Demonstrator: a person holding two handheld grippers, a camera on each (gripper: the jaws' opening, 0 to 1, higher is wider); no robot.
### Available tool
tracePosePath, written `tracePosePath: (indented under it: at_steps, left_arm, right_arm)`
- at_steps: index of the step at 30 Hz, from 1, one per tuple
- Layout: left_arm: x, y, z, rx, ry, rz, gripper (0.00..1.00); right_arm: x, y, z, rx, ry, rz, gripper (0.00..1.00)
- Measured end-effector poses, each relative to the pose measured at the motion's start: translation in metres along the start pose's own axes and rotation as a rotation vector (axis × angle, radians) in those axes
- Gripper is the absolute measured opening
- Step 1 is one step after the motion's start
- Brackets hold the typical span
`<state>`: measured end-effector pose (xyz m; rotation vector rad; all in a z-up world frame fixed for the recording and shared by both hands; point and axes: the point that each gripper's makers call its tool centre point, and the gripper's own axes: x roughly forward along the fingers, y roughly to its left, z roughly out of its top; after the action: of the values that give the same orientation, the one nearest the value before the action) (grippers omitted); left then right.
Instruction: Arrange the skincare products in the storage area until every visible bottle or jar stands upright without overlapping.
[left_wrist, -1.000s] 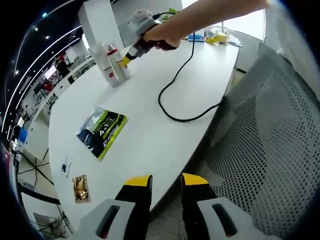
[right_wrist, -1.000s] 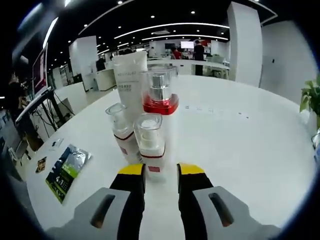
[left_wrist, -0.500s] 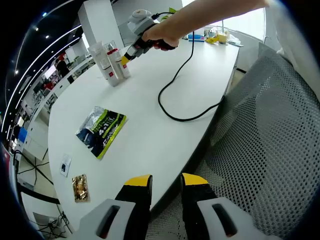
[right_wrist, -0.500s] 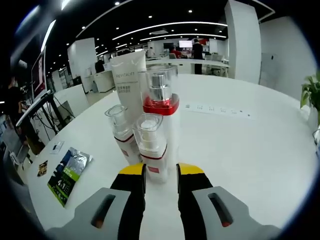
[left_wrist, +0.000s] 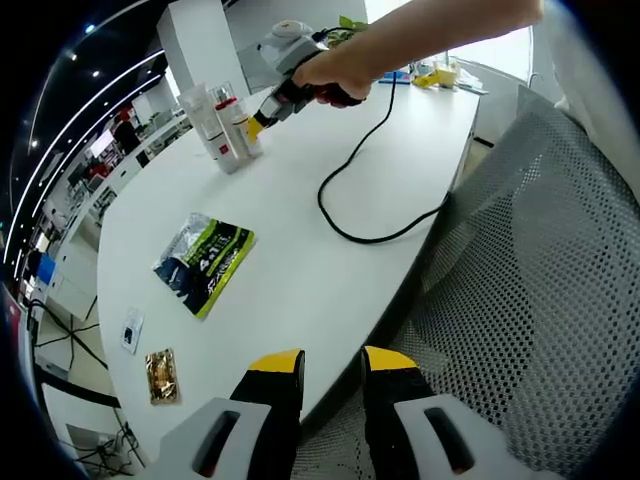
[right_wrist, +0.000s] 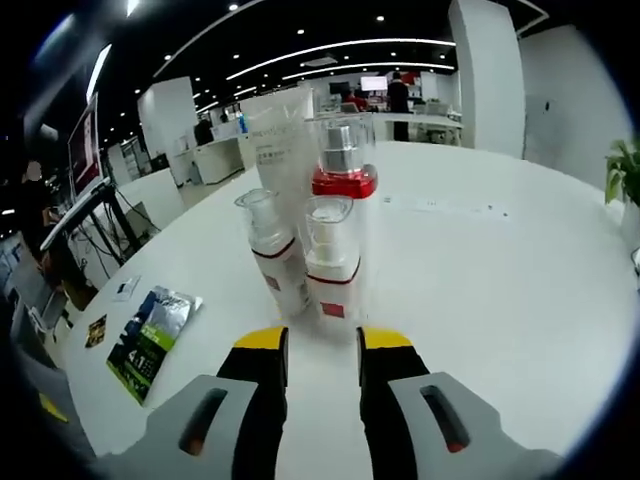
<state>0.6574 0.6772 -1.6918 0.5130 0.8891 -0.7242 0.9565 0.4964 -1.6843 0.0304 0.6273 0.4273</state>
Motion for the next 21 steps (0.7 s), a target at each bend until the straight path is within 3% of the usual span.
tracePosePath:
  at_steps: [6, 11, 16, 21]
  left_arm:
    - [0.0, 0.001, 0.0, -0.001, 0.0, 0.005, 0.23]
    - [-0.001, 0.002, 0.001, -0.005, -0.006, 0.01, 0.23]
    - [-0.004, 0.002, 0.009, -0.027, -0.055, 0.014, 0.23]
    - [-0.006, 0.003, 0.013, -0.043, -0.081, 0.026, 0.23]
  right_arm:
    - [0.001, 0.044, -0.017, 0.064, 0.036, 0.106, 0.3]
    - [0.005, 0.07, -0.018, 0.064, 0.045, 0.144, 0.34]
    - [0.011, 0.095, -0.014, 0.063, 0.056, 0.178, 0.38]
    - [0.012, 0.119, -0.015, 0.096, 0.1, 0.216, 0.49]
